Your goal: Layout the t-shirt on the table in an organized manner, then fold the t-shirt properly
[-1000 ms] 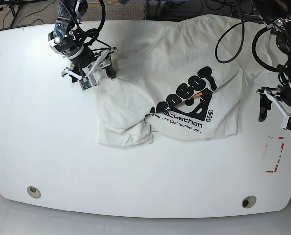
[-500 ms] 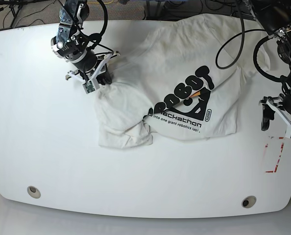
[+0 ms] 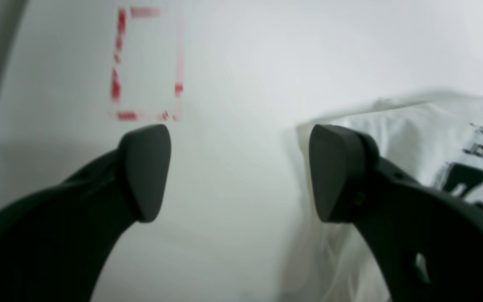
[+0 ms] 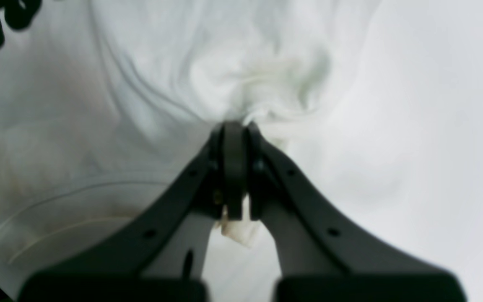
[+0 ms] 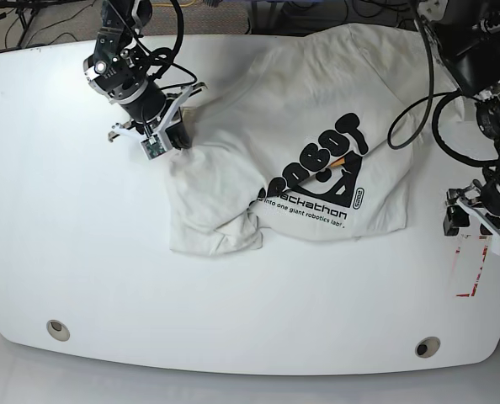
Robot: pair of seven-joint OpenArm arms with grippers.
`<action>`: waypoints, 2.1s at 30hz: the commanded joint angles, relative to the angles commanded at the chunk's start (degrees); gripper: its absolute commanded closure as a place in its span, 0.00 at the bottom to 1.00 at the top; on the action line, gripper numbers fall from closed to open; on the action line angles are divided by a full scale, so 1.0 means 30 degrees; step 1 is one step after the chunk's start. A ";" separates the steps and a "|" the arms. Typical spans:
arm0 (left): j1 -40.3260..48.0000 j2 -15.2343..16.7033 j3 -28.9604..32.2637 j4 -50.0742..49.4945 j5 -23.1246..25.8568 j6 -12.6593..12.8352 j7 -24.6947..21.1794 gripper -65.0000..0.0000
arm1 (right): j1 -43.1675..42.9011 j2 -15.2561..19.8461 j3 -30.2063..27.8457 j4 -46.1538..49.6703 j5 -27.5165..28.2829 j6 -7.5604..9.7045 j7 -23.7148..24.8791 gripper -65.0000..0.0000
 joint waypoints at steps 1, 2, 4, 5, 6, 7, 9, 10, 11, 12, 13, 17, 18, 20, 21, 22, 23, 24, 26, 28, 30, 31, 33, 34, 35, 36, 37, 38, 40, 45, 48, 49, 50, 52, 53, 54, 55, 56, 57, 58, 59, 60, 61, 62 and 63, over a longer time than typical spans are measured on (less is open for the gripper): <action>-0.0088 0.0000 0.0147 -0.0205 0.0000 0.0059 0.0000 0.21 | 0.0000 0.0000 0.0000 0.0000 0.0000 0.0000 -0.0029 1.00; -0.0264 0.0000 0.0410 -0.0703 -0.0029 0.0176 0.0000 0.18 | 0.0000 0.0000 0.0000 0.0059 0.0000 0.0000 -0.0029 1.00; -0.0410 0.0000 0.0645 -0.1172 -0.0029 0.0234 0.0000 0.15 | 0.0000 0.0000 0.0000 0.0088 0.0000 0.0000 -0.0029 1.00; -0.0440 0.0088 0.0879 -0.1524 -0.0088 0.0234 0.0000 0.12 | 0.0029 0.0000 0.0000 0.0088 0.0000 0.0000 -0.0029 1.00; -0.0440 0.0264 0.1084 -0.1700 -0.0088 0.0234 0.0000 0.11 | 0.0029 0.0000 0.0000 0.0088 0.0000 0.0000 -0.0029 1.00; -0.0469 0.0410 0.1231 -0.1788 -0.0088 0.0234 0.0000 0.11 | 0.0029 0.0000 0.0000 0.0088 0.0000 0.0000 -0.0029 1.00; -0.0498 0.0821 0.1758 -0.1905 -0.0059 0.0234 0.0000 0.10 | 0.0029 0.0000 0.0000 0.0088 0.0000 0.0000 -0.0029 1.00; -0.0498 0.0908 0.1963 -0.1905 -0.0059 0.0234 0.0000 0.10 | 0.0029 0.0000 0.0000 0.0088 0.0000 0.0000 -0.0029 1.00; -0.0469 0.0938 0.2110 -0.1905 -0.0029 0.0234 0.0000 0.10 | 0.0029 0.0000 0.0000 0.0088 0.0000 0.0000 -0.0029 1.00; -0.0469 0.0938 0.2227 -0.1934 -0.0029 0.0234 0.0000 0.10 | 0.0029 0.0000 0.0000 0.0088 0.0029 0.0000 -0.0029 1.00; -0.0440 0.0996 0.2462 -0.2051 -0.0029 0.0234 0.0000 0.11 | 0.0029 0.0000 0.0000 0.0088 0.0059 0.0000 -0.0029 1.00; -0.0527 0.1465 0.2813 -0.3077 -0.0029 0.0234 -0.0029 0.11 | 0.0059 0.0000 0.0000 0.0088 0.0059 0.0000 -0.0029 1.00; -0.0527 0.1582 0.2813 -0.3399 -0.0029 0.0234 -0.0088 0.11 | 0.0059 0.0000 0.0000 0.0088 0.0059 0.0000 -0.0029 1.00; -0.0527 0.1700 0.2813 -0.3751 -0.0029 0.0234 -0.0381 0.13 | 0.0059 0.0000 0.0000 0.0088 0.0088 0.0000 -0.0029 1.00; -0.0527 0.1788 0.2813 -0.4015 -0.0029 0.0234 -0.0733 0.18 | 0.0059 0.0000 0.0000 0.0117 0.0088 0.0000 -0.0029 1.00; -0.0527 0.1817 0.2842 -0.4132 -0.0029 0.0234 -0.0967 0.21 | 0.0088 0.0000 0.0029 0.0117 0.0088 0.0000 -0.0029 1.00; -0.0527 0.1817 0.2842 -0.4249 -0.0029 0.0234 -0.1143 0.24 | 0.0088 0.0000 0.0029 0.0117 0.0088 0.0000 -0.0029 1.00; -0.0527 0.1905 0.2842 -0.4425 -0.0029 0.0234 -0.1348 0.28 | 0.0088 0.0000 0.0029 0.0117 0.0088 0.0000 -0.0029 1.00; -0.0557 0.2051 0.2872 -0.4894 -0.0029 0.0234 -0.1582 0.34 | 0.0088 0.0000 0.0029 0.0117 0.0088 0.0000 -0.0029 1.00; -0.0586 0.2051 0.2872 -0.5392 -0.0029 0.0234 -0.1700 0.39 | 0.0117 0.0000 0.0029 0.0117 0.0088 0.0000 -0.0029 1.00; -0.0762 0.2051 0.2872 -0.5861 -0.0029 0.0234 -0.1905 0.44 | 0.0117 0.0000 0.0029 0.0117 0.0088 0.0000 -0.0029 1.00; -0.0938 0.2051 0.2872 -0.6154 -0.0029 0.0234 -0.2081 0.47 | 0.0117 0.0029 0.0029 0.0117 0.0088 0.0000 -0.0029 1.00; -0.1055 0.2051 0.2872 -0.6564 -0.0029 0.0234 -0.2403 0.53 | 0.0117 0.0029 0.0029 0.0117 0.0088 0.0000 -0.0029 1.00; -0.1084 0.2022 0.2872 -0.6711 -0.0029 0.0234 -0.2579 0.57 | 0.0147 0.0029 0.0029 0.0117 0.0088 0.0000 -0.0029 1.00; -0.1084 0.2022 0.2872 -0.6799 -0.0029 0.0234 -0.2696 0.60 | 0.0147 0.0029 0.0029 0.0147 0.0088 0.0000 -0.0029 1.00; -0.1084 0.1993 0.2872 -0.6857 -0.0029 0.0234 -0.2872 0.63 | 0.0147 0.0029 0.0029 0.0176 0.0088 0.0000 -0.0029 1.00; -0.1084 0.1993 0.2872 -0.6945 -0.0029 0.0234 -0.2930 0.66 | 0.0147 0.0059 0.0029 0.0234 0.0088 0.0000 -0.0029 1.00; -0.1084 0.1963 0.2872 -0.7004 0.0000 0.0234 -0.2989 0.70 | 0.0147 0.0059 0.0029 0.0234 0.0059 0.0000 -0.0029 1.00; -0.1084 0.1963 0.2872 -0.7092 0.0000 0.0234 -0.3077 0.76 | 0.0147 0.0059 0.0000 0.0234 0.0059 0.0000 -0.0029 1.00; -0.1114 0.1934 0.2872 -0.7150 0.0000 0.0352 -0.3106 1.00 | 0.0147 0.0059 0.0000 0.0264 0.0059 0.0000 -0.0029 1.00; -0.1114 0.1905 0.2872 -0.7033 -0.0029 0.0352 -0.3106 1.00 | 0.0176 0.0059 0.0000 0.0352 0.0029 0.0000 -0.0029 1.00; -0.1114 0.1905 0.2784 -0.6945 -0.0059 0.0352 -0.3106 1.00 | 0.0176 0.0059 0.0000 0.0381 0.0000 0.0000 -0.0029 1.00; -0.1114 0.1905 0.2725 -0.6711 -0.0059 0.0352 -0.3106 1.00 | 0.0176 0.0059 0.0000 0.0410 0.0000 0.0000 -0.0029 1.00; -0.1026 0.1905 0.2696 -0.6095 -0.0059 0.0352 -0.3106 1.00 | 0.0176 0.0088 0.0000 0.0410 -0.0029 0.0000 -0.0029 1.00; -0.0908 0.1905 0.2667 -0.5187 -0.0059 0.0352 -0.3106 1.00 | 0.0234 0.0088 0.0059 0.0410 -0.0059 0.0000 -0.0029 1.00; -0.0879 0.1905 0.2549 -0.4718 -0.0059 0.0352 -0.3106 1.00 | 0.0352 0.0088 0.0088 0.0410 -0.0059 0.0000 -0.0029 1.00; -0.0821 0.1905 0.2462 -0.4425 -0.0059 0.0352 -0.3077 1.00 | 0.0410 0.0088 0.0088 0.0410 -0.0059 0.0000 -0.0029 1.00; -0.0469 0.1905 0.2227 -0.3692 -0.0029 0.0352 -0.3048 1.00 | 0.0527 0.0117 0.0117 0.0410 -0.0059 0.0000 -0.0029 1.00; -0.0322 0.1905 0.2139 -0.3253 -0.0029 0.0352 -0.3048 1.00 | 0.0586 0.0117 0.0117 0.0410 -0.0088 0.0000 -0.0029 1.00; -0.0205 0.1875 0.2168 -0.2813 0.0000 0.0352 -0.3048 1.00 | 0.0645 0.0176 0.0117 0.0410 -0.0088 0.0000 -0.0029 1.00; -0.0176 0.1788 0.2227 -0.2549 0.0000 0.0352 -0.3048 1.00 | 0.0879 0.0381 0.0117 0.0381 -0.0117 0.0000 -0.0029 1.00; -0.0176 0.1582 0.2227 -0.2374 0.0000 0.0352 -0.3048 1.00 | 0.1084 0.0557 0.0147 0.0322 -0.0117 0.0000 -0.0029 1.00; -0.0176 0.1377 0.2227 -0.2168 0.0000 0.0352 -0.3048 1.00 | 0.1436 0.0850 0.0117 0.0205 -0.0117 0.0000 -0.0147 1.00; -0.0176 0.1319 0.2227 -0.2022 0.0000 0.0352 -0.3048 1.00 | 0.1582 0.0996 0.0088 0.0147 -0.0205 0.0000 -0.0147 1.00; -0.0205 0.1319 0.2227 -0.1846 -0.0029 0.0352 -0.3048 1.00 | 0.1788 0.1084 0.0029 0.0000 -0.0410 0.0000 -0.0147 1.00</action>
